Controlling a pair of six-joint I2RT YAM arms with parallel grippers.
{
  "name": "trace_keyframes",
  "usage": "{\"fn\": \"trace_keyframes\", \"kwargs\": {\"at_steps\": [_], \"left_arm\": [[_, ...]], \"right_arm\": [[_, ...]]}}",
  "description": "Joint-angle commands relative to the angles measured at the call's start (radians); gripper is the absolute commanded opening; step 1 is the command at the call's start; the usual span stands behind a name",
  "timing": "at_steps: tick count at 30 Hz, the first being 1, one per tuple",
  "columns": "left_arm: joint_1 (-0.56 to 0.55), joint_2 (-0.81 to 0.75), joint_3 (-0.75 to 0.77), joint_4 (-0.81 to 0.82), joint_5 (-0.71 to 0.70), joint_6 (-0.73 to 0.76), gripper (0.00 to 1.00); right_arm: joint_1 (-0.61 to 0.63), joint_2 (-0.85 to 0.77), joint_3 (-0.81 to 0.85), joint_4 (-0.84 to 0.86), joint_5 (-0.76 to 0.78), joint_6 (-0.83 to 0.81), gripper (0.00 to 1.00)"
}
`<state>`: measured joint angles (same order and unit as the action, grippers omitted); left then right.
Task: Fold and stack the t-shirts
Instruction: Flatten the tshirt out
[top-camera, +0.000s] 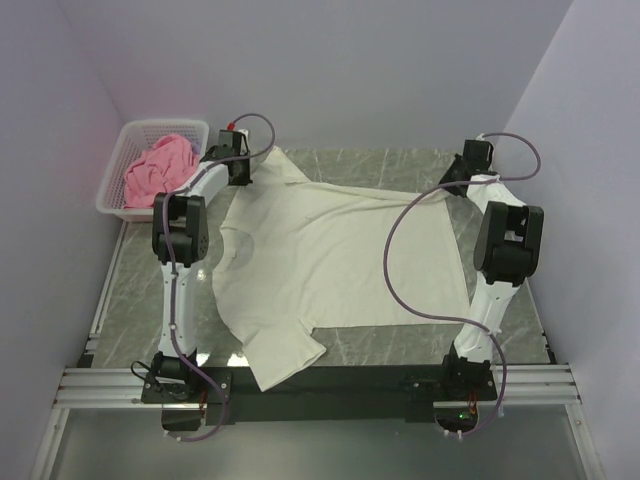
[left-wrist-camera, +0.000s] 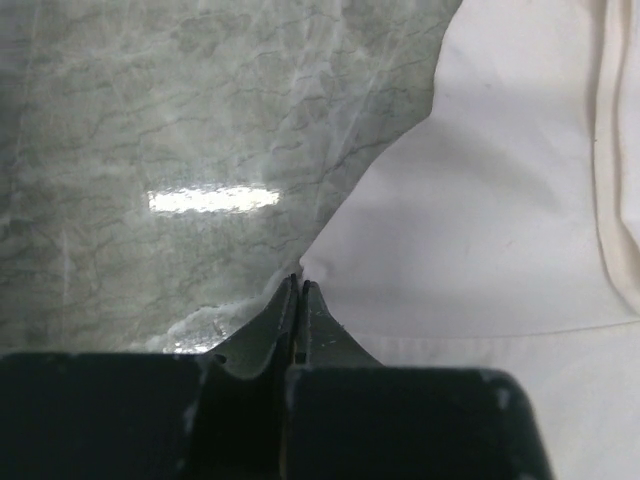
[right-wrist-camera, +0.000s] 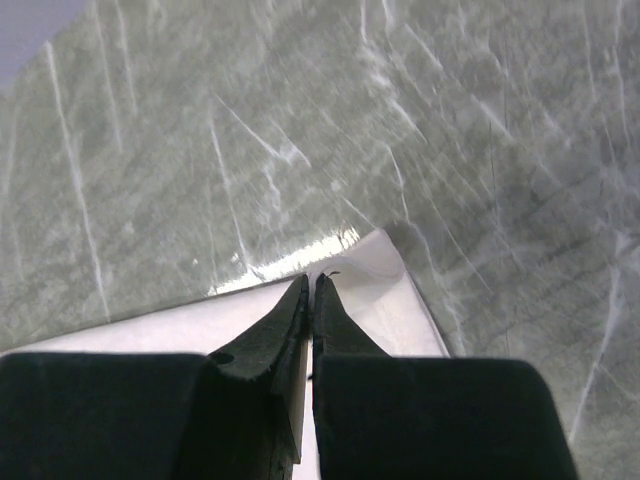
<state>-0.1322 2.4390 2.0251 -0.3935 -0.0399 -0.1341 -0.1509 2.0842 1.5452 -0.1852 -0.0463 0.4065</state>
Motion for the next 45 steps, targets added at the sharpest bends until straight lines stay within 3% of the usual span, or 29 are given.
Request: {"fn": "trace_keyframes", "kwargs": {"at_steps": [1, 17, 32, 45], "left_arm": [[0.046, -0.063, -0.034, 0.033, -0.040, -0.022, 0.01], [0.100, -0.120, -0.135, 0.117, 0.017, -0.101, 0.01], [0.120, -0.247, -0.232, 0.174, 0.055, -0.102, 0.01], [0.126, -0.267, -0.235, 0.185, 0.103, -0.064, 0.01]], "right_arm": [[-0.004, 0.019, 0.088, 0.026, -0.006, 0.005, 0.00], [-0.007, 0.214, 0.378, -0.048, -0.113, 0.048, 0.00], [-0.010, 0.123, 0.331, -0.082, -0.125, 0.054, 0.00], [-0.012, 0.135, 0.380, -0.111, -0.153, 0.049, 0.00]]}}
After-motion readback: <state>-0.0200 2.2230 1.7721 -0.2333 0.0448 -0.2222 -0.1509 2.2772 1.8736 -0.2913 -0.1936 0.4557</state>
